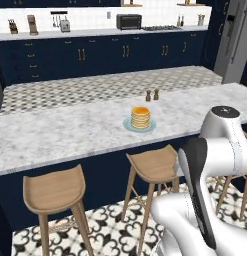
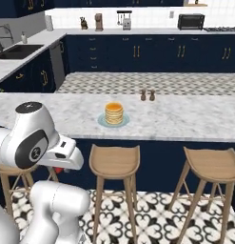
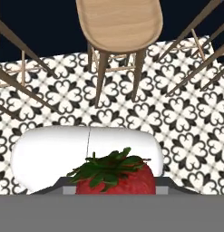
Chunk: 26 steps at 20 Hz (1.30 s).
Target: Take the strawberry from the fridge and place it on top of the pancake, located on the dining counter.
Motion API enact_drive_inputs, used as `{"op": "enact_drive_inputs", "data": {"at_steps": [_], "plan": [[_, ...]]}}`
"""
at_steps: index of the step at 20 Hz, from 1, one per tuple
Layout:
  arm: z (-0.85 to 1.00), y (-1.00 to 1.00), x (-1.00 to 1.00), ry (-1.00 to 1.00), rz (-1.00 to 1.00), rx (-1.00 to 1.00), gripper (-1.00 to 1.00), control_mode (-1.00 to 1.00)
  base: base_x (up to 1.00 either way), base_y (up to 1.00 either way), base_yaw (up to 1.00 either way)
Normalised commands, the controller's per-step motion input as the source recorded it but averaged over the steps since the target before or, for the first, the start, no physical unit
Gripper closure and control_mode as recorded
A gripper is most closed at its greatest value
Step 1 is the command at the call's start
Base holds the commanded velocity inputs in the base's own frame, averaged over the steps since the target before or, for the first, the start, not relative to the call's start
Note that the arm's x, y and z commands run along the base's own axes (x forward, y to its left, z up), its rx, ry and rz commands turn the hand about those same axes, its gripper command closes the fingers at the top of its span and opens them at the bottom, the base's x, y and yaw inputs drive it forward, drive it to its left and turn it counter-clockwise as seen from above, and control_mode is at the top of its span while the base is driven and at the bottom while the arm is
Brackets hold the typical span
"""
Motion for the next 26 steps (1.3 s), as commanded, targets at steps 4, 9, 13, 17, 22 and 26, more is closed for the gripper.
{"op": "enact_drive_inputs", "data": {"at_steps": [4,9,13,17,22,26], "plan": [[0.0,0.0,0.0,0.0,0.0,0.0,1.0,1.0,0.79,-0.1,0.0],[0.0,0.0,0.0,0.0,0.0,0.0,1.0,1.0,0.78,-0.02,0.0],[0.0,0.0,0.0,0.0,0.0,0.0,1.0,1.0,0.73,0.0,0.0],[0.0,0.0,0.0,0.0,0.0,0.0,1.0,1.0,0.61,0.0,0.0],[0.06,0.0,0.39,0.0,0.0,0.0,1.0,-1.0,0.22,0.0,0.0],[0.3,-0.06,0.9,0.13,0.0,0.0,1.0,-1.0,0.0,0.0,0.0]]}}
